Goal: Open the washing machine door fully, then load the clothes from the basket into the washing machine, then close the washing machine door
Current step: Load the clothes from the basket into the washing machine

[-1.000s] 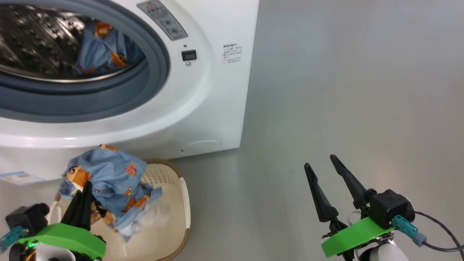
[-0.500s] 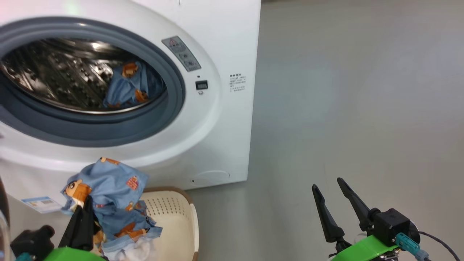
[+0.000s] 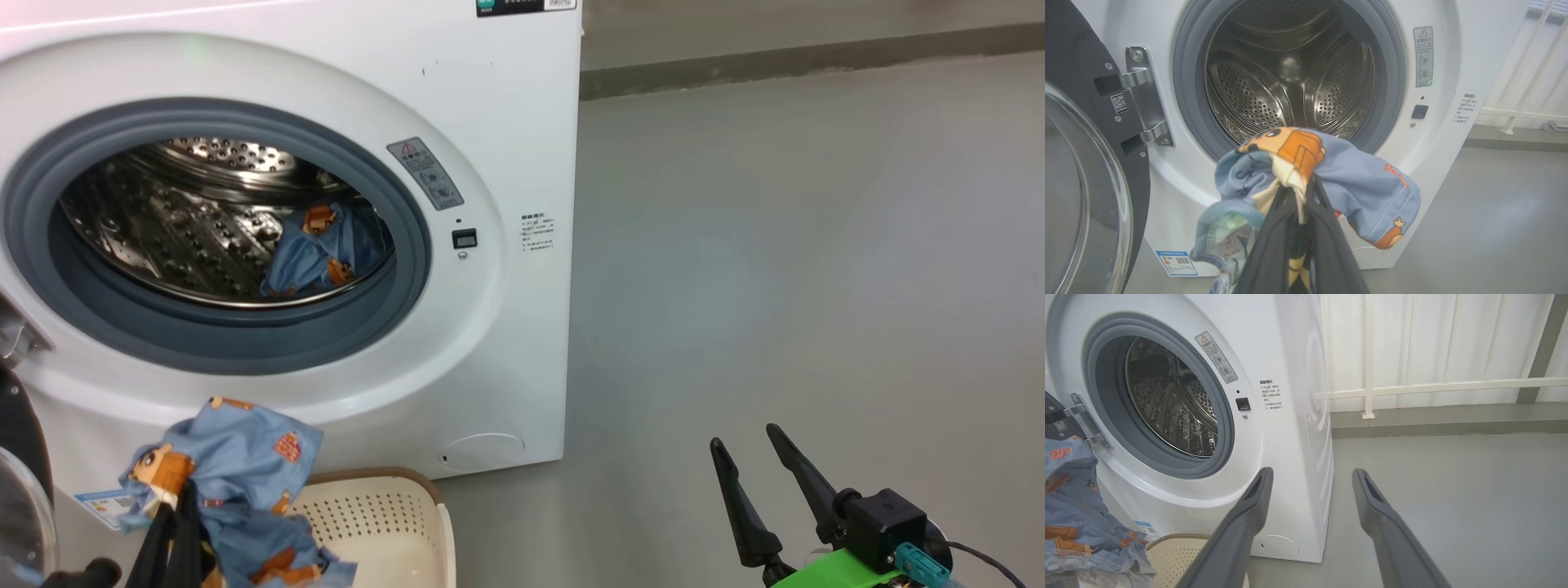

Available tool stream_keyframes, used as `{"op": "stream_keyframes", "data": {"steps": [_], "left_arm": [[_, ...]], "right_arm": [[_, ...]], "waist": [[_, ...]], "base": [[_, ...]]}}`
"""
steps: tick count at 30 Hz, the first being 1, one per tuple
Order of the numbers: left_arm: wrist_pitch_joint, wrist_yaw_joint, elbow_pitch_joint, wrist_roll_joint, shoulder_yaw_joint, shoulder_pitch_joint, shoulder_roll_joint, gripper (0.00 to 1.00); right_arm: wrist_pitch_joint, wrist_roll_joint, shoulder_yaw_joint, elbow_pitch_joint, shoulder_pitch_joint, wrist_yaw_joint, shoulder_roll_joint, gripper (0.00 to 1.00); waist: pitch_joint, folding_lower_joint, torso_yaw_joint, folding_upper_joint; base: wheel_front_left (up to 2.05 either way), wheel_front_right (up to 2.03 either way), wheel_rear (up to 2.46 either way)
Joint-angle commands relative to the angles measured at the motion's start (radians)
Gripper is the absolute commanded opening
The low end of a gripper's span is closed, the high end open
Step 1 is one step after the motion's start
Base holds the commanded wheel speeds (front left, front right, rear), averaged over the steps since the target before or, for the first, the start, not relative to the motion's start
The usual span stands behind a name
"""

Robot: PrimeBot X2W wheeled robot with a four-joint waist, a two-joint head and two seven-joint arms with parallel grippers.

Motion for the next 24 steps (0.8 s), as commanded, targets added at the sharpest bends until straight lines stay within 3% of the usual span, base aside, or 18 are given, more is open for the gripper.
{"op": "stream_keyframes", "data": {"steps": [1, 24], "left_arm": [[-0.010, -0.002, -0.039, 0.017, 0.047, -0.007, 0.009, 0.00], [-0.010, -0.002, -0.052, 0.049, 0.066, 0.029, -0.031, 0.00]], "right_arm": [[-0.005, -0.005, 0.015, -0.022, -0.009, 0.006, 0.001, 1.00], [-0.005, 0.009, 0.015, -0.025, 0.003, 0.006, 0.001, 1.00]], "waist": [[-0.013, 0.0000, -0.001, 0.0000], [-0.023, 0.0000, -0.006, 0.0000]], "base": [[0.00, 0.00, 0.00], [0.00, 0.00, 0.00]]}}
